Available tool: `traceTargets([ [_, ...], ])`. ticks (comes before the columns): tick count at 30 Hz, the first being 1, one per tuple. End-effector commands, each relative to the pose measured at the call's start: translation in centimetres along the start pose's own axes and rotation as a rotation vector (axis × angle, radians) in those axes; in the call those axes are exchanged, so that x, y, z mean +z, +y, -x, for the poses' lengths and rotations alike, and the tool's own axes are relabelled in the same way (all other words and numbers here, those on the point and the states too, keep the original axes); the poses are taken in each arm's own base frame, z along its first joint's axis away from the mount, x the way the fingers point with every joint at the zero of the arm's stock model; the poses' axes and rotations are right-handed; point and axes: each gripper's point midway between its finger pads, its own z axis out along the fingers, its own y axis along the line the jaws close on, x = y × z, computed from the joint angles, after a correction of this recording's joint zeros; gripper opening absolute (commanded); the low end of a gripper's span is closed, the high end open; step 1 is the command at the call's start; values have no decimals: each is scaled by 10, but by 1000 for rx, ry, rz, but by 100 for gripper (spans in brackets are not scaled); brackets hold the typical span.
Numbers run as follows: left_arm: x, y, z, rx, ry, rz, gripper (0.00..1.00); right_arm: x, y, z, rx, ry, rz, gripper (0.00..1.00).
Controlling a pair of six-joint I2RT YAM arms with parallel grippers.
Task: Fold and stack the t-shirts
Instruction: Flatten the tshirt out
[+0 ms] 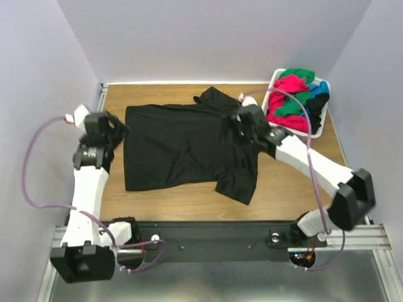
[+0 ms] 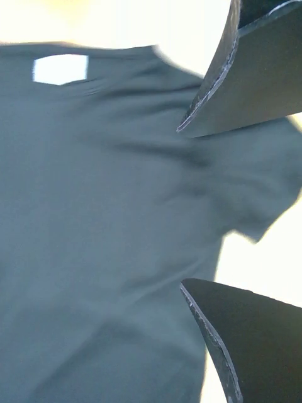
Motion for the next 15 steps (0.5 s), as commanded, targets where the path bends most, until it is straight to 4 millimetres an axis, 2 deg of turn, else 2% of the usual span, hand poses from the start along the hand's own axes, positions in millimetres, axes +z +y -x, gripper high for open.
traceTargets([
  [1,13,82,-96,-46,197,238,88,-35,-31,-33,225,-33,-65,100],
  [2,10,94,-105,-59,202,277,88,-41,-37,-45,246,-28,-70,100],
  [3,9,101,-112,-90,206,291,87,-45,-46,-66,270,-10,-86,100],
  [4,8,104,-123,-111,215,277,85,-58,-47,-66,289,-35,-59,100],
  [5,8,99,-126,-121,224,242,84,-64,-49,-71,299,-40,-48,100],
  [6,10,97,-133,-167,239,223,92,-64,-51,-86,316,-14,-43,100],
  [8,11,103,-136,-221,222,255,92,-72,-46,-92,344,-7,4,100],
  [11,22,117,-140,-258,186,320,92,-70,-48,-108,360,29,2,100],
  [14,29,130,-158,-278,236,395,92,-68,-47,-118,360,67,5,100],
  [15,30,135,-165,-283,253,425,87,-67,-47,-120,374,74,1,100],
])
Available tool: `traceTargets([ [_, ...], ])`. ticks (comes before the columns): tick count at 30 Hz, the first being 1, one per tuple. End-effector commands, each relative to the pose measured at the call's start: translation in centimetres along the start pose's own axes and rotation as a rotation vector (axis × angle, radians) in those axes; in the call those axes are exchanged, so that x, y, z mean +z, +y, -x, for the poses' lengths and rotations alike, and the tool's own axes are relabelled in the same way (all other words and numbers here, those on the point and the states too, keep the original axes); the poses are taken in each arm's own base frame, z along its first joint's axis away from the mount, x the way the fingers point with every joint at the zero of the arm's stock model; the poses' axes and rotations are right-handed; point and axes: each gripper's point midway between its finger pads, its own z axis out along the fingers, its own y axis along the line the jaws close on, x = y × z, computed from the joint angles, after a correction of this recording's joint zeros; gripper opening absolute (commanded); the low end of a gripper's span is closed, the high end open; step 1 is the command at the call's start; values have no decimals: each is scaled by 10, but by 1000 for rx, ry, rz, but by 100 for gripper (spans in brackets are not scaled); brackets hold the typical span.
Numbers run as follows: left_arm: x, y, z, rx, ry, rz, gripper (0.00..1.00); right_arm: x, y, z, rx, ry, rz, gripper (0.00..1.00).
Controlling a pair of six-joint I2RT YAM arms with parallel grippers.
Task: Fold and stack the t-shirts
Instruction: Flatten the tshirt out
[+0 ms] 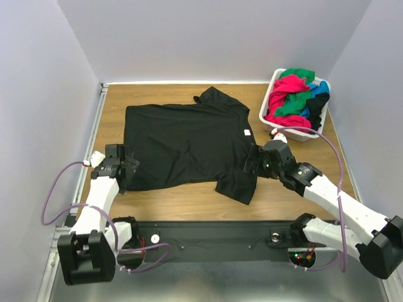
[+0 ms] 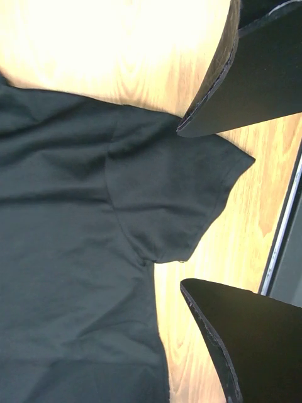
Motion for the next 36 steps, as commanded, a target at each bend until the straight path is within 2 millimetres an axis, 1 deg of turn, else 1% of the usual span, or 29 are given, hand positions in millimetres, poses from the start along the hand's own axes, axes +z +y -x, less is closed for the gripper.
traceTargets([
  [1,22,20,-11,-94,17,116,82,5,8,-5,61,17,32,100],
  [2,26,26,-16,-111,31,145,78,6,5,-8,74,22,19,100],
  [3,27,30,-18,-119,35,160,70,6,3,-9,80,25,14,100],
  [4,29,35,-22,-126,39,174,67,7,1,-10,83,27,6,100],
  [6,29,38,-23,-156,28,175,65,8,-1,-13,83,34,-2,100],
  [7,29,40,-23,-158,23,170,62,9,-2,-14,82,36,-6,100],
  [11,20,34,-14,-187,-17,125,59,15,-7,-20,78,61,-35,100],
  [13,20,34,-9,-197,-43,122,54,16,-7,-22,84,67,-40,100],
  [14,21,36,-7,-199,-54,129,54,16,-6,-21,88,65,-38,100],
  [17,27,41,-7,-201,-57,163,48,13,-7,-20,93,60,-38,100],
  [18,29,41,-7,-200,-53,169,44,12,-7,-20,92,61,-37,100],
  [24,43,46,-18,-195,-20,188,39,9,-14,-30,90,100,-69,100],
  [26,46,47,-18,-196,-17,196,21,8,-15,-34,90,122,-67,100],
  [27,46,47,-17,-193,-18,204,5,7,-18,-42,82,155,-74,100],
  [28,46,47,-17,-194,-17,205,0,7,-17,-44,83,164,-70,100],
  [31,45,47,-16,-193,-21,194,0,5,-23,-62,80,236,-80,99],
  [34,42,46,-14,-201,-39,173,0,3,-28,-86,71,317,-88,98],
  [35,40,45,-11,-206,-53,162,0,3,-27,-98,52,355,-85,95],
  [36,39,45,-10,-208,-58,158,0,2,-27,-105,48,378,-93,95],
])
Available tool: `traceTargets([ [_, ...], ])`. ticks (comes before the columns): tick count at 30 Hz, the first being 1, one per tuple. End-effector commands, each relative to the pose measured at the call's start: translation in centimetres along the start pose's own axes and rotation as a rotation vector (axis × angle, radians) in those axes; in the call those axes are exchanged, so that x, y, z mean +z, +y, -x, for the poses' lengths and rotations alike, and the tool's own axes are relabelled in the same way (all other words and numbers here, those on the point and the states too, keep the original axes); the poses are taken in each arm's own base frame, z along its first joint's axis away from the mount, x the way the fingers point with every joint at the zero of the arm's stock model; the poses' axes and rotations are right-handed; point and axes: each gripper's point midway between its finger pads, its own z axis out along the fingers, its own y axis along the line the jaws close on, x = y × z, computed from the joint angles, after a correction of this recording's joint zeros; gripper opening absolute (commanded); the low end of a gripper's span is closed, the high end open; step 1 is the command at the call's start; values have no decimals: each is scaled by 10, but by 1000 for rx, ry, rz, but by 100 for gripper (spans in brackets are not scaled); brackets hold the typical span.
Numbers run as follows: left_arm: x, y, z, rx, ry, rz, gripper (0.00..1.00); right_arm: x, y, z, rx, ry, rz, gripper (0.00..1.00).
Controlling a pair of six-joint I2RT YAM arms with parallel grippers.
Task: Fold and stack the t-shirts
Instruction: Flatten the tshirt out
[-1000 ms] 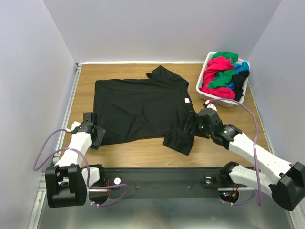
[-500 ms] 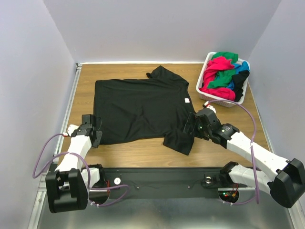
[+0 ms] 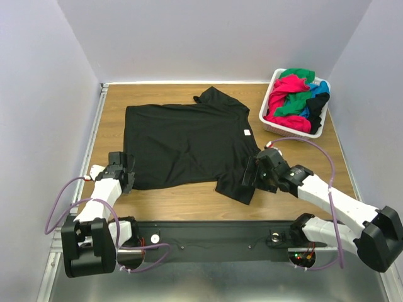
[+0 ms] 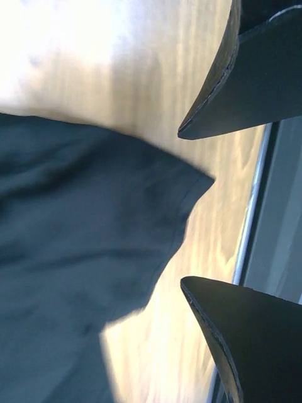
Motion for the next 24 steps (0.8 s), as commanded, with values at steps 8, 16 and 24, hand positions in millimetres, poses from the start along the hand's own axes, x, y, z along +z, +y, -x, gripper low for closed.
traceTargets([
  [8,-7,5,13,-24,-63,-14,0,21,-15,-57,-46,150,-94,87],
  [16,-7,5,11,-15,-52,-9,0,35,3,-66,-33,187,-51,72],
  [24,-7,5,8,-9,-39,-9,0,41,-17,-75,13,182,-126,32],
])
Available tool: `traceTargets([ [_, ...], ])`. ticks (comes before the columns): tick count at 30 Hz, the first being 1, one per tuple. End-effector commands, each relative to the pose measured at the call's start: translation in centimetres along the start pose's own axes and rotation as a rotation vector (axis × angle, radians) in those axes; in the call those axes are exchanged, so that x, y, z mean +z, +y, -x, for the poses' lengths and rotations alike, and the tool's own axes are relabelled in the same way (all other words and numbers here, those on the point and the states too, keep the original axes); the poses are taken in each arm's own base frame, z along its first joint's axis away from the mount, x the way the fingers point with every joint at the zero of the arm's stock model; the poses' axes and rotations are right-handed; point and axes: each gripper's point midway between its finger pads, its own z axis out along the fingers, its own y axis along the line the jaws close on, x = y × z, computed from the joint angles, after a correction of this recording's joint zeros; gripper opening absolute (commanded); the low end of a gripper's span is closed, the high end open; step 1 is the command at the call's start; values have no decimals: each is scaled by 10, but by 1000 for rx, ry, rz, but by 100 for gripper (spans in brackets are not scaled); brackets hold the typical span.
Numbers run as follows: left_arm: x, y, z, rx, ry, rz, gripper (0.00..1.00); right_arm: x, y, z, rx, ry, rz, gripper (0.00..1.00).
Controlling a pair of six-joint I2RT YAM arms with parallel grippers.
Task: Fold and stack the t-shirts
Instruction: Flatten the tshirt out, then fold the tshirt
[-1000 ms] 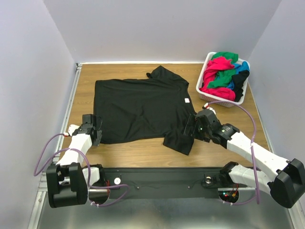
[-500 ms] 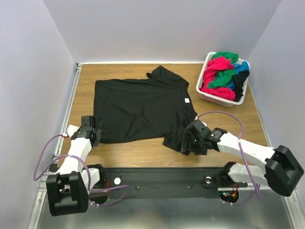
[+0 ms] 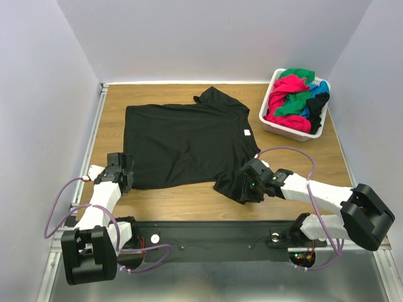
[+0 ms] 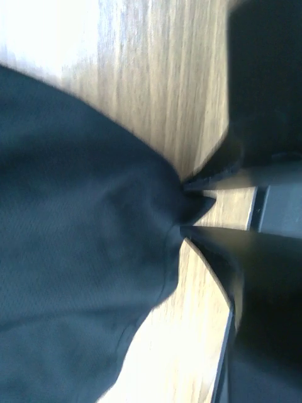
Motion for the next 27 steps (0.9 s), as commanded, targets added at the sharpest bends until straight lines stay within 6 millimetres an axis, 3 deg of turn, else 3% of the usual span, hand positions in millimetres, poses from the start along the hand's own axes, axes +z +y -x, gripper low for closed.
traceTargets([
  [1,0,7,3,10,-14,28,0,7,-9,-3,42,-16,-36,25],
  [2,-1,6,3,9,-14,23,0,6,-11,-3,48,-21,-41,17],
  [3,-2,6,3,10,-10,22,0,5,-11,-4,52,-23,-36,0],
  [8,-13,4,8,0,-10,18,0,-21,-2,-4,87,-28,40,0],
  [15,-32,-2,1,-16,45,-50,0,-62,-31,-28,115,45,-27,0],
  [18,-39,-4,-1,-27,59,-82,0,-69,-37,-35,138,66,-37,0],
  [24,-57,-10,4,-104,58,-132,0,-83,-42,-23,133,10,-69,0],
  [25,-58,-3,6,-114,45,-100,0,-81,-43,-22,127,9,-86,0],
  [27,-62,-4,20,-126,-20,-99,0,-81,-41,-11,120,-27,-114,0],
])
